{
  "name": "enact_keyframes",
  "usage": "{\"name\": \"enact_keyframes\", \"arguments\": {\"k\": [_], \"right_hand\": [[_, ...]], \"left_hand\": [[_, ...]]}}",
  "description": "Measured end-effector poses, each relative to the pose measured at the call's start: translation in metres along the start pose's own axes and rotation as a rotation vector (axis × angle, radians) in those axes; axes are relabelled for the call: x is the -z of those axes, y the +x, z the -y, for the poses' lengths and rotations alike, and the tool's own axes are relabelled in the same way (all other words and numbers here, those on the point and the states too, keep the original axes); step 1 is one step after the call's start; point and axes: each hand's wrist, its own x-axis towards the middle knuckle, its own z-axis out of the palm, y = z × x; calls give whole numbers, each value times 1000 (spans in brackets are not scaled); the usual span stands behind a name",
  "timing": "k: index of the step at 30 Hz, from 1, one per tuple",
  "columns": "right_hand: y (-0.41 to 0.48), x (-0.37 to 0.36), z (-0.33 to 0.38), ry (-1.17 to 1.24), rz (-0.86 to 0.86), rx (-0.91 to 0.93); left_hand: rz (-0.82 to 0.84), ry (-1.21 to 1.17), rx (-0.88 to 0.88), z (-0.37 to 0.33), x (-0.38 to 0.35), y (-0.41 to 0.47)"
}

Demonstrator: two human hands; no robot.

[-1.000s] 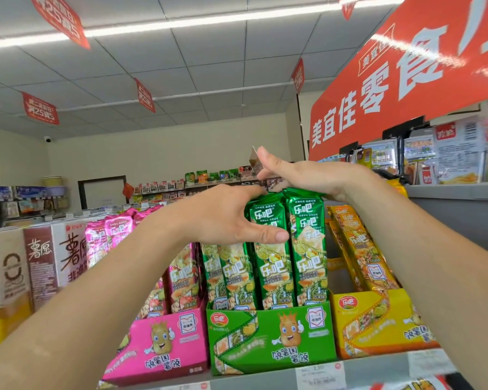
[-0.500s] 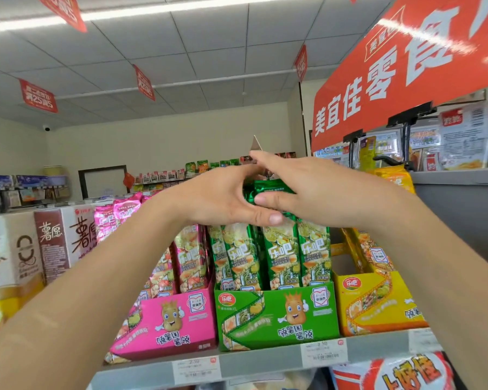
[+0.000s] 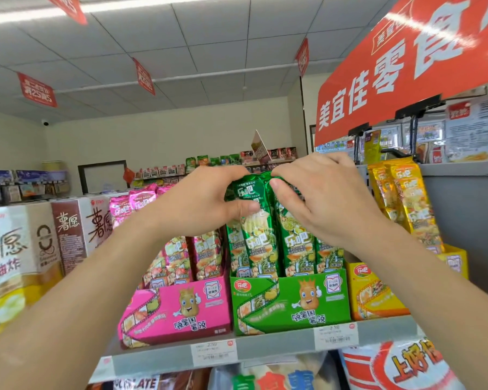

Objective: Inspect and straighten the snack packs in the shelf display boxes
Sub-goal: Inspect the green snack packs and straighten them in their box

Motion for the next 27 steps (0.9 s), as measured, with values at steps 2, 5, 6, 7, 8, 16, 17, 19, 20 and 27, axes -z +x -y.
{"name": "enact_keyframes", "arguments": {"k": [2,5,6,7,8,16,17,19,20,27], "right_hand": [[-3,-4,-1,62,-71,-1],[-9,-10,-2,115,-196,-14],[-10,-11,-2,118,-230,-25],[-12,-12,0,118,-251,-39],[-13,-12,2,119,-260,-54],[-56,14,64,669,-314,-204],[-69,15,79,810,-208,-228],[-92,13,108,946,34,-263],[-104,8,121,957,121,-279],[-155,-18,172,853,119,-469]], "left_hand": [[-67,-138,-2,1,0,-2],[-310,-435,55,-4,5,-6],[-453,-513,48,-8,8,-8],[-612,-541,25,-13,12,-9],[-763,-535,-6,-17,16,-12],[-1019,-500,-62,-39,6,-58],[-1022,-499,-35,-41,0,-66],[-1052,-531,30,-44,-13,-80],[-1073,-553,65,-45,-19,-87],[-999,-783,308,-50,-49,-116]]}}
